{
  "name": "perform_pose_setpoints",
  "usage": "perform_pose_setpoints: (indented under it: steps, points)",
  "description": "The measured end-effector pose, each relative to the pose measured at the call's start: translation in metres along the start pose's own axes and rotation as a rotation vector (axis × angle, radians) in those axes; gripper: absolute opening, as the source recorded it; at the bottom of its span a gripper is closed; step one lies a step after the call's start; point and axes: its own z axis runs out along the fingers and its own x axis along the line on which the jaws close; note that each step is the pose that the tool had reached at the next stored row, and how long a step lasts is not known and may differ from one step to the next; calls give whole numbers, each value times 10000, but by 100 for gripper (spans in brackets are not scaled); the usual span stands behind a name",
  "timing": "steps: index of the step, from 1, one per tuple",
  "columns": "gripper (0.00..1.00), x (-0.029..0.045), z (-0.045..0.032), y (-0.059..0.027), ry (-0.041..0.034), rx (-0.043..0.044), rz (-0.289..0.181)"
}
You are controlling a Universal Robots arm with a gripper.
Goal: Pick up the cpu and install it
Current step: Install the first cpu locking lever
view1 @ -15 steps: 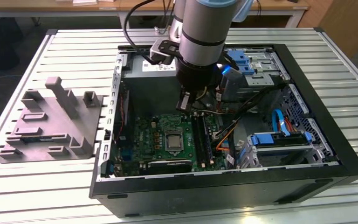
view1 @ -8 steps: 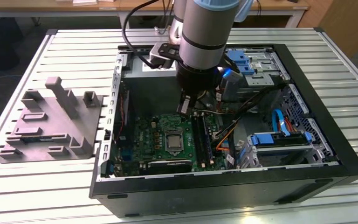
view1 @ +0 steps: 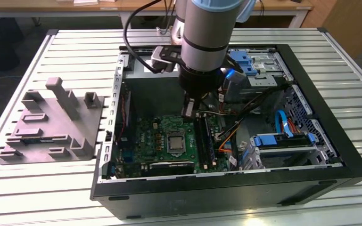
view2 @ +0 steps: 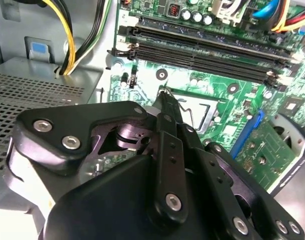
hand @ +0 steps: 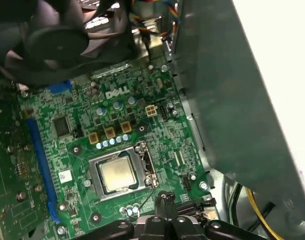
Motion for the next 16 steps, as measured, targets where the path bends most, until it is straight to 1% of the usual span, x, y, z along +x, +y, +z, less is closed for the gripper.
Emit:
perform_pose_setpoints:
  steps: [4,6,11,13,16]
  points:
    - [11,8,4,1,27,11,-368]
    - [11,21,5,0,39,16,-445]
    - [11,102,7,-17,52,26,-510]
    - [11,115,13,-20,54,29,-582]
    - [11,116,26,-22,78,39,-918]
